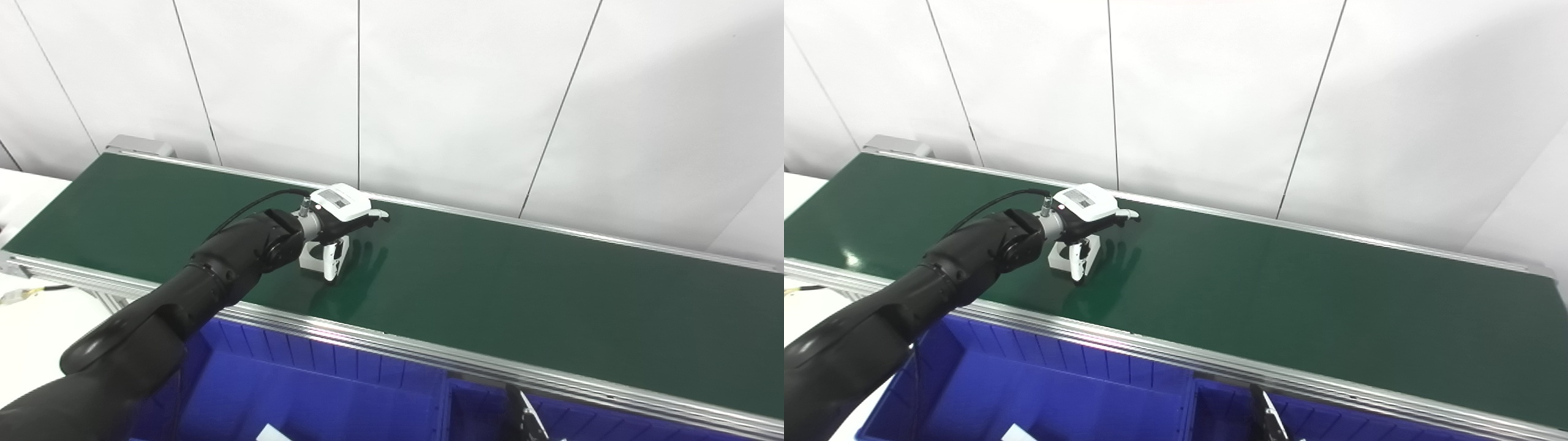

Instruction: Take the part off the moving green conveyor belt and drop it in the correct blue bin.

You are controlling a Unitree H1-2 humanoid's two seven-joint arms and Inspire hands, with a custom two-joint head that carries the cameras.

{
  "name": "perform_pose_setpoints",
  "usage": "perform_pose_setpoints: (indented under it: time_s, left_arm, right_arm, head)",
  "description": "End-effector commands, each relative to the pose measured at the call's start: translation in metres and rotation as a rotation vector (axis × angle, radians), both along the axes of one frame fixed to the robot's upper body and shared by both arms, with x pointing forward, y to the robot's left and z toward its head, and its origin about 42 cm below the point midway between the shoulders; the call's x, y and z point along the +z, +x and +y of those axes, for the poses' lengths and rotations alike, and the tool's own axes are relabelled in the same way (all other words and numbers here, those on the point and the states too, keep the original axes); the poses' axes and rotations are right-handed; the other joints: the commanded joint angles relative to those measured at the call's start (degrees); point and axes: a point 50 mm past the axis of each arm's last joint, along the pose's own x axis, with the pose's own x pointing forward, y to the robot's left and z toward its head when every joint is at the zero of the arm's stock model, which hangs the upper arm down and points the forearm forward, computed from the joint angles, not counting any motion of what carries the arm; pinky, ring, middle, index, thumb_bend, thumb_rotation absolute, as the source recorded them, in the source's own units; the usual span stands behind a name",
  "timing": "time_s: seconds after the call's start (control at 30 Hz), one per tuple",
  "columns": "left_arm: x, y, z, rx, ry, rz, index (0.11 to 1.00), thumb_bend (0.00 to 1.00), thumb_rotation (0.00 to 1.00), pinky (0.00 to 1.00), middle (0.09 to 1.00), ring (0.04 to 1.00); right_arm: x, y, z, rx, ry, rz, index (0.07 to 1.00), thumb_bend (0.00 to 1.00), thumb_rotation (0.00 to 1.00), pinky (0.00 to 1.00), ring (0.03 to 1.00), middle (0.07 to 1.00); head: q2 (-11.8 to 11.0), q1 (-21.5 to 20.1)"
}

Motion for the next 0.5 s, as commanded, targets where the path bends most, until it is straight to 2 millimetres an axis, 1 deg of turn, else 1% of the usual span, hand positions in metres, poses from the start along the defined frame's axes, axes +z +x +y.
perform_pose_setpoints:
  time_s: [0.0, 0.1, 0.2, 0.33, 0.47]
  left_arm:
    - [0.034, 0.019, -0.005, 0.0, -0.014, -0.111, 0.913, 1.0, 0.0, 0.63, 0.814, 0.735]
    - [0.031, 0.021, -0.011, 0.001, -0.009, -0.116, 0.917, 1.0, 0.01, 0.66, 0.831, 0.76]
    - [0.03, 0.024, -0.016, 0.01, 0.022, -0.103, 0.925, 1.0, 0.03, 0.63, 0.846, 0.784]
    - [0.026, 0.027, -0.018, 0.016, 0.063, -0.084, 0.921, 1.0, 0.03, 0.65, 0.84, 0.78]
    - [0.019, 0.027, -0.017, 0.032, 0.079, -0.07, 0.912, 1.0, 0.03, 0.65, 0.837, 0.776]
  right_arm:
    - [0.003, -0.002, 0.004, 0.0, 0.011, -0.027, 0.954, 0.92, 1.0, 1.0, 0.975, 0.972]
    - [0.003, -0.003, 0.006, 0.001, 0.01, -0.029, 0.953, 0.91, 1.0, 1.0, 0.973, 0.969]
    - [0.003, -0.004, 0.007, 0.0, 0.012, -0.028, 0.953, 0.92, 1.0, 1.0, 0.977, 0.971]
    - [0.004, -0.006, 0.009, -0.003, 0.012, -0.034, 0.958, 0.93, 1.0, 1.0, 0.977, 0.974]
    - [0.006, -0.007, 0.011, -0.008, 0.013, -0.042, 0.953, 0.93, 1.0, 1.0, 0.968, 0.967]
  head:
    - [0.08, -0.05]
    - [0.3, -0.34]
    - [0.38, -0.54]
    - [0.58, -1.09]
    - [0.9, -1.56]
